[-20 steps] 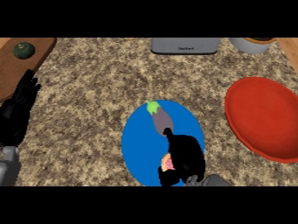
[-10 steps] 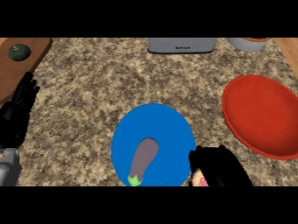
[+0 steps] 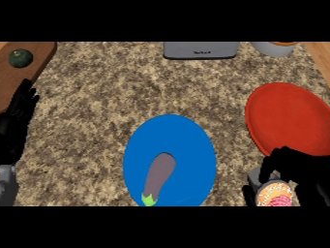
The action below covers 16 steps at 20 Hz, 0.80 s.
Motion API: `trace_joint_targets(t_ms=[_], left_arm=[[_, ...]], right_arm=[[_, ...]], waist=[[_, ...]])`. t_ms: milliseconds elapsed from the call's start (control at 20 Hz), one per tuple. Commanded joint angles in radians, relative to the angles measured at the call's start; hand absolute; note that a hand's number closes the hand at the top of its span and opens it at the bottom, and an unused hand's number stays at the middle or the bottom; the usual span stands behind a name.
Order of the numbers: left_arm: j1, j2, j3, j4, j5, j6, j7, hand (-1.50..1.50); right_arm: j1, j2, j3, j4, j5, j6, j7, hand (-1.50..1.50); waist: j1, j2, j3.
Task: Pick the cupcake from the plate and place it in the bowl
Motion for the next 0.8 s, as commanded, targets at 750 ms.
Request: trace_joint_targets(t_ms=[750], left_arm=[[-0.042, -0.034, 0.012, -0.036, -0.038, -0.034, 0.052, 0.0]], right_arm=[[-0.18, 0.066, -0.5, 0.558, -0.412, 0.052, -0.446, 1.5]], waist=[[0.036, 0.009, 0.001]])
